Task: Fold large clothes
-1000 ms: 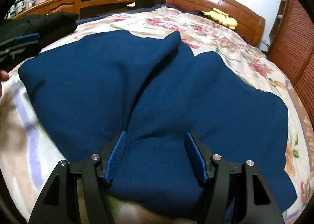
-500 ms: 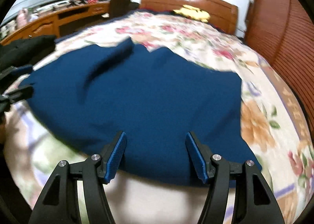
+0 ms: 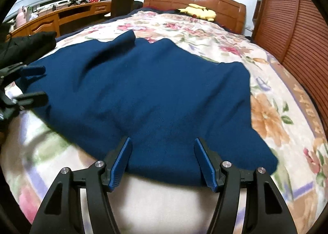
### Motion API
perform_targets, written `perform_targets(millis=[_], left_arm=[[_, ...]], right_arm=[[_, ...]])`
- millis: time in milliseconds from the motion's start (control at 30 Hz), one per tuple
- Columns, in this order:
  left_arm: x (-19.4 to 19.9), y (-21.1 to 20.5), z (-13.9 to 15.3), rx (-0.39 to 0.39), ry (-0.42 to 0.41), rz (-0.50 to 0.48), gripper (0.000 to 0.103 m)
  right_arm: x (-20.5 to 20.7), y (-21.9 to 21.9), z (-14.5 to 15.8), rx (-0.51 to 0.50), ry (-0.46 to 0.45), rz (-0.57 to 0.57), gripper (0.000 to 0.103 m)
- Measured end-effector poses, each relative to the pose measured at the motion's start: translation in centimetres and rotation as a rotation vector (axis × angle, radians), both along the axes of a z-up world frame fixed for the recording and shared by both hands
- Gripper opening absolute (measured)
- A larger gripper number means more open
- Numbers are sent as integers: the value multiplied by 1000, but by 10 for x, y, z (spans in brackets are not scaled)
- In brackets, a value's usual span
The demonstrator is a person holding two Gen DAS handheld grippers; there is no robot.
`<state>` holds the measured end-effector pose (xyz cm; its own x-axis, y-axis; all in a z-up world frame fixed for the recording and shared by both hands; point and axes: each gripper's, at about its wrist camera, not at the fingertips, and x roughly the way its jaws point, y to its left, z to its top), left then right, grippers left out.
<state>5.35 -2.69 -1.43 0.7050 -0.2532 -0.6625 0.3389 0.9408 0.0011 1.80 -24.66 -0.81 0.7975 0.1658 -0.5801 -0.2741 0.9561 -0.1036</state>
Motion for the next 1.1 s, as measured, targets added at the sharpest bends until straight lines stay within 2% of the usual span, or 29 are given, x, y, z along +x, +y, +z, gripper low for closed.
perform_targets(millis=[167, 300, 500, 600, 700, 767, 833, 1000, 1100], left_arm=[[1, -2, -6, 15, 24, 0, 103], [1, -3, -7, 15, 32, 0, 103], [-1, -3, -7, 26, 28, 1, 103], [-1, -3, -7, 25, 28, 1, 103], [-1, -3, -7, 26, 28, -1, 103], [-1, -3, -7, 26, 28, -1, 103], [-1, -3, -7, 26, 28, -1, 103], [-1, -3, -7, 26, 28, -2, 103], [-1, -3, -7, 27, 28, -1, 103]], right_arm=[[-19, -22, 9, 39, -40, -82, 66], [-26, -38, 5, 62, -29, -152, 66], [-14, -45, -1, 105, 5, -216, 66], [-9, -45, -4, 95, 18, -229, 70], [-5, -46, -7, 104, 36, -255, 79], [2, -48, -6, 129, 53, -269, 85], [5, -54, -5, 158, 72, -273, 86], [3, -52, -4, 174, 95, -264, 86], [2, -51, -6, 193, 108, -242, 75]])
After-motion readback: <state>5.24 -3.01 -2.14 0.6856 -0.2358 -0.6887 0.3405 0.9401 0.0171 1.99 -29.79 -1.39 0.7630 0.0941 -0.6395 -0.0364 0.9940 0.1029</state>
